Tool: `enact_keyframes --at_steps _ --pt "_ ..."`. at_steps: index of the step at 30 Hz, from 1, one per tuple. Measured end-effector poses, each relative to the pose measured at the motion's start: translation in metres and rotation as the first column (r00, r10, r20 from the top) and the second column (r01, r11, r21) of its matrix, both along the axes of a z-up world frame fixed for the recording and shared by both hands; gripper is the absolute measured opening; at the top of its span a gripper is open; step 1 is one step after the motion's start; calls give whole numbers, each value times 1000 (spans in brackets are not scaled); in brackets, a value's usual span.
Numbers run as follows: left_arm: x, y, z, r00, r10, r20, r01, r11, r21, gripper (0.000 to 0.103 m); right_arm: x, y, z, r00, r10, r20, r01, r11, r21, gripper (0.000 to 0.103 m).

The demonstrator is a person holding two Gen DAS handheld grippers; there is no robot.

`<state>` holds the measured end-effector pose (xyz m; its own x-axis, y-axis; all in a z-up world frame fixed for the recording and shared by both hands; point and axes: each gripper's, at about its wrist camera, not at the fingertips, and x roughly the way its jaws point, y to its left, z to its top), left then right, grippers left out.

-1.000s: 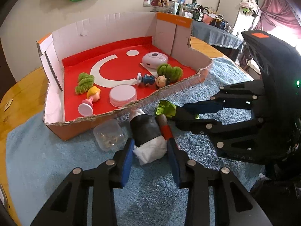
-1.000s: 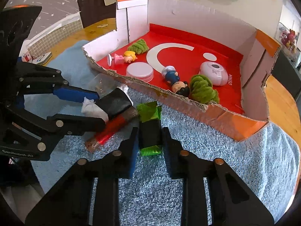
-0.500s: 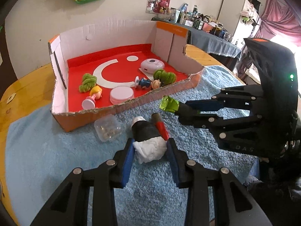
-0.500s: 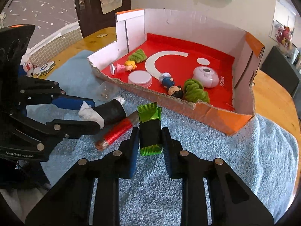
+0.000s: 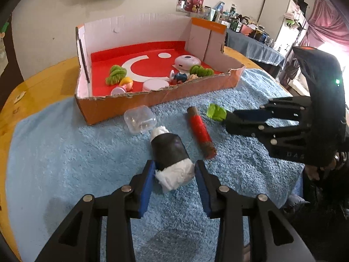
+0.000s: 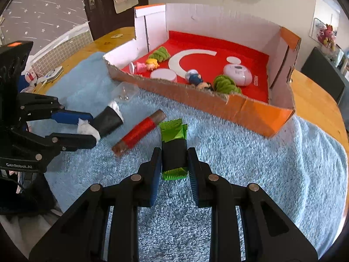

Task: Organize objects
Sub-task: 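Lift the green packet with the right gripper while the left lifts the black bottle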

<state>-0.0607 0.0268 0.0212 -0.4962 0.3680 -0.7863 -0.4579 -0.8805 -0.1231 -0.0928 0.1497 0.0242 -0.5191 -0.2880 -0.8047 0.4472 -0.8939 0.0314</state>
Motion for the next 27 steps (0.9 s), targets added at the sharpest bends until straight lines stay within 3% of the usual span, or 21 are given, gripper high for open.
enact_keyframes --at_steps 3,11,13,16,27 --pt "-2 4 -4 1000 6 -3 -6 1000 -15 48 1 1 -3 1000 -14 11 14 1000 11 23" --pt "-11 6 -7 999 45 -8 -45 999 -9 48 -3 1 -4 1000 -22 17 22 1000 20 23" --pt "-11 8 -7 999 50 -17 -50 999 -18 41 -5 0 -4 1000 -19 14 18 999 28 23" --pt "-9 8 -6 998 55 -27 -55 998 -16 40 -3 -4 -5 1000 -7 -16 8 999 46 23" --pt "11 -7 33 993 56 -101 -50 997 64 38 8 2 25 996 -13 -84 11 1000 -16 23"
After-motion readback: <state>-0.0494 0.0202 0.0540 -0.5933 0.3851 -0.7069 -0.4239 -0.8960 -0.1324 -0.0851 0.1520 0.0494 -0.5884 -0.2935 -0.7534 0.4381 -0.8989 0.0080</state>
